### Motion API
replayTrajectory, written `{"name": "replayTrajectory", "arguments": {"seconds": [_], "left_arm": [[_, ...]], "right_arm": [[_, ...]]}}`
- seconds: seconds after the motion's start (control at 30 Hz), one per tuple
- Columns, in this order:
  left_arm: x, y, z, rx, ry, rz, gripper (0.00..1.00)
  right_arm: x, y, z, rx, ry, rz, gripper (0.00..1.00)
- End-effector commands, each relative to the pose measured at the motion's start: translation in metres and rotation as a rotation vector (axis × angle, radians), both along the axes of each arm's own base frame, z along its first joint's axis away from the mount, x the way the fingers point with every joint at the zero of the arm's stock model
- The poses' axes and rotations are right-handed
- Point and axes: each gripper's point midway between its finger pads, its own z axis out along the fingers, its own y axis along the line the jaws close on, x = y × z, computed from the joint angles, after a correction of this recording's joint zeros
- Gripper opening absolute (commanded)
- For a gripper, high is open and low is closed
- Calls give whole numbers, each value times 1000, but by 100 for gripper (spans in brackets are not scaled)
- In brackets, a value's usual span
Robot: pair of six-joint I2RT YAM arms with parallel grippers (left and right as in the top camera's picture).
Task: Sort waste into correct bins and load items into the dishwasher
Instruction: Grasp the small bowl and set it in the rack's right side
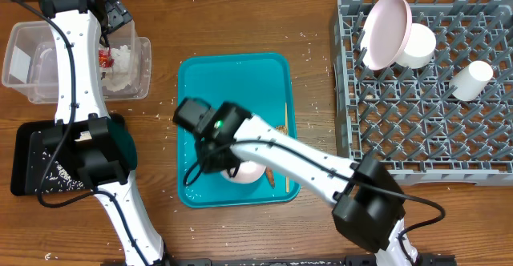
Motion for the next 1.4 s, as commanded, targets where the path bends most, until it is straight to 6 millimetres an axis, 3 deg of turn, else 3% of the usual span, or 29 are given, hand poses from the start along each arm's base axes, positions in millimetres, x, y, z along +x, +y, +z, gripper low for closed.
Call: {"name": "replayTrajectory", "arguments": {"seconds": [0.0, 0.23, 0.37, 0.53, 0.7, 0.73, 0.9, 1.0, 1.27, 1.37], "left_arm": [[0, 3, 15, 13, -34, 16, 100], [0, 3, 15, 13, -34, 16, 100], [0, 3, 15, 13, -34, 16, 100], [0, 3, 15, 13, -34, 16, 100], [0, 3, 15, 13, -34, 16, 100], [0, 3, 15, 13, -34, 16, 100], [0, 3, 15, 13, -34, 16, 100], [0, 3, 15, 13, -34, 16, 100], [0, 3, 15, 13, -34, 16, 100], [0, 3, 15, 13, -34, 16, 100]], "right_arm": [[51, -29, 50, 11, -111, -58, 4], [105, -124, 119, 47, -169, -293, 4], [123, -205, 152, 56, -197, -434, 4], [133, -278, 172, 88, -221, -534, 4], [143, -324, 181, 223, -214, -551, 4], [146, -337, 186, 316, -222, -524, 4], [151, -368, 195, 529, -250, -512, 4], [147, -381, 189, 634, -248, -493, 4], [142, -385, 131, 979, -228, -483, 4], [141, -385, 114, 994, -226, -489, 4]]}}
